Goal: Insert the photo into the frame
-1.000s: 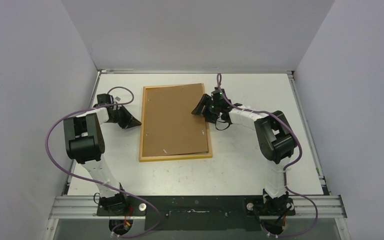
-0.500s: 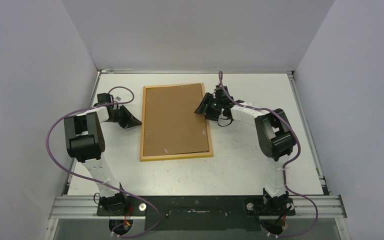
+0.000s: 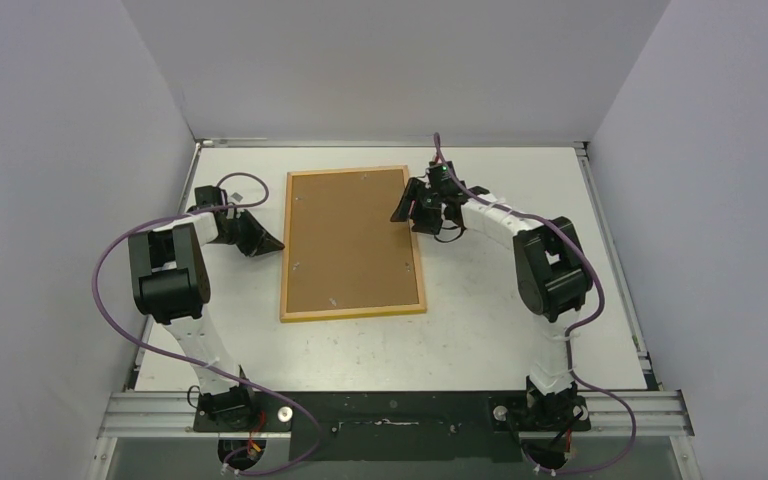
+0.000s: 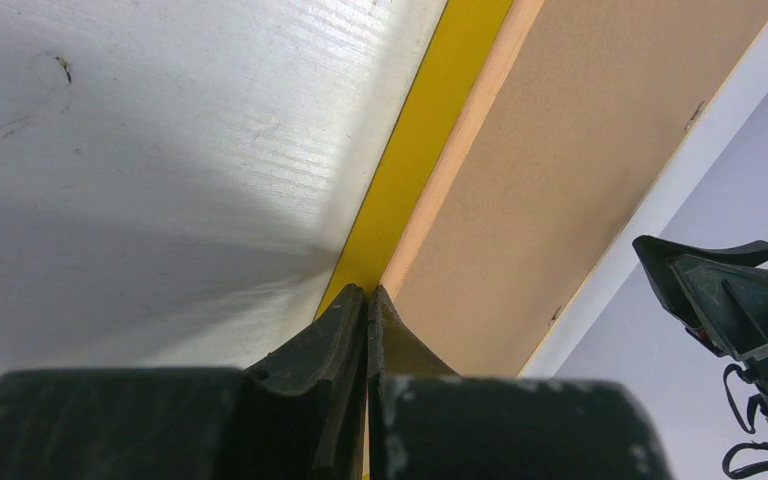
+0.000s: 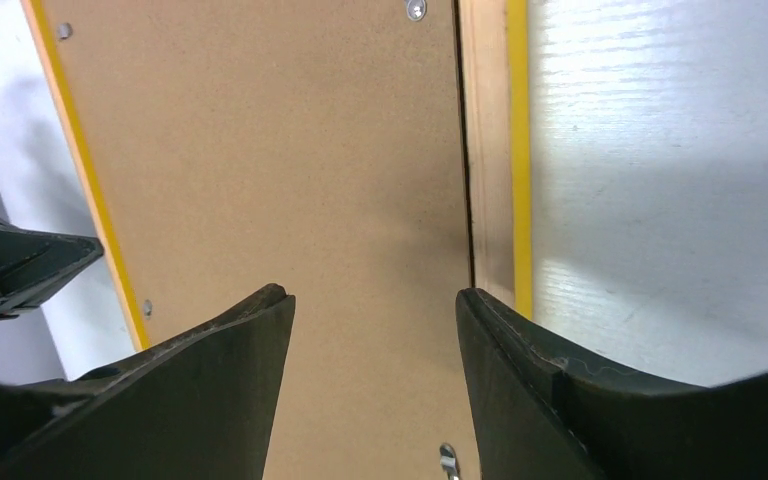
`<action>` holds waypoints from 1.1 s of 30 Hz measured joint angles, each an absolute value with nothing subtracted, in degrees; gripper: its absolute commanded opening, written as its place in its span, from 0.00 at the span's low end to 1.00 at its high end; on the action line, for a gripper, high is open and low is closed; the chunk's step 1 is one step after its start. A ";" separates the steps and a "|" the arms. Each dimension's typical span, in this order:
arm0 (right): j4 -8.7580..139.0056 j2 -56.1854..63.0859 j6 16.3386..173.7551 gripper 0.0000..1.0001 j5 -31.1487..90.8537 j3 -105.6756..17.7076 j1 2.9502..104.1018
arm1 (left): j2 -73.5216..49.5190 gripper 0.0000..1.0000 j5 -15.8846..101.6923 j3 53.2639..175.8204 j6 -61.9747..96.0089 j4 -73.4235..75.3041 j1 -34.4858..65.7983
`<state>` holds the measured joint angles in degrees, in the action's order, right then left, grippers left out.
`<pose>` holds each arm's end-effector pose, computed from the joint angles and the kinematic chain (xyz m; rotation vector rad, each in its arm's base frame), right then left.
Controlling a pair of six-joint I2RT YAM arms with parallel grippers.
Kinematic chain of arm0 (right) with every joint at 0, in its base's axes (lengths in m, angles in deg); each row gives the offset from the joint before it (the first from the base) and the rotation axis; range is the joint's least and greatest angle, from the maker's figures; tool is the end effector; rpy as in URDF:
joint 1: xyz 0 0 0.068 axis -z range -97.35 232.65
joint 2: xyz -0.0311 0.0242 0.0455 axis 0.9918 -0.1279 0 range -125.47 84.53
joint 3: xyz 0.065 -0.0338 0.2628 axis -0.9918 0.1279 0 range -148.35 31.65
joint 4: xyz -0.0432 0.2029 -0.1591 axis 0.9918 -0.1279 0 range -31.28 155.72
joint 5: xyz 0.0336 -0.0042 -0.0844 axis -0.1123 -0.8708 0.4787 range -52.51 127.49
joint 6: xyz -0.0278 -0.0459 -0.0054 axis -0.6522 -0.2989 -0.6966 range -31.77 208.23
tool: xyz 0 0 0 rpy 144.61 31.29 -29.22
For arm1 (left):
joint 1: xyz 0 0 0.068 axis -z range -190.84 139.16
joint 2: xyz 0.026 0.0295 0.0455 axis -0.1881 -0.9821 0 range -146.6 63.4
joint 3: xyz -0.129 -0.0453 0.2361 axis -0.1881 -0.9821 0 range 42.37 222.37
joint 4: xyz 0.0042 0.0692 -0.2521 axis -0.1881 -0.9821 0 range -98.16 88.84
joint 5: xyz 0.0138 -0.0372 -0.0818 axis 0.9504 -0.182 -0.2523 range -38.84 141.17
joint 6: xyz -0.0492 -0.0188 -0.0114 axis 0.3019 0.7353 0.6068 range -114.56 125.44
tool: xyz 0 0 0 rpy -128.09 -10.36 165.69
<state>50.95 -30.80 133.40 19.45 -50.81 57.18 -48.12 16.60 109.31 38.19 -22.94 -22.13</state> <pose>0.3960 0.2010 0.1899 0.2834 2.5544 0.9067 0.3717 0.0535 0.1352 -0.8504 2.5722 -0.9317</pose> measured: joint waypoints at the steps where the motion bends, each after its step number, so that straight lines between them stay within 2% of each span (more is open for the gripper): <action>1: 50.15 -30.75 132.77 0.61 19.82 -51.18 57.18 | -48.12 0.00 16.60 109.35 38.19 -23.01 -22.13; 6: 46.21 -30.16 130.36 0.61 22.38 -51.59 57.18 | -48.23 0.01 16.75 109.73 37.97 -23.58 -22.11; 12: 42.80 -29.46 127.10 0.61 25.31 -51.59 57.18 | -48.25 0.18 17.21 109.83 37.58 -23.99 -22.04; 15: 41.45 -29.46 125.40 0.61 25.88 -51.61 57.18 | -48.25 0.20 17.67 109.81 37.27 -24.17 -22.02; 22: 39.26 -29.73 122.41 0.61 25.55 -52.49 57.18 | -48.27 0.20 17.49 109.73 36.24 -24.36 -21.78; 33: 38.78 -33.38 121.31 0.60 21.72 -53.65 56.68 | -48.27 0.15 16.60 109.48 35.98 -24.45 -19.86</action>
<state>38.78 -33.38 121.31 21.72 -53.65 56.68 -48.27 16.60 109.48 35.98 -24.45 -19.86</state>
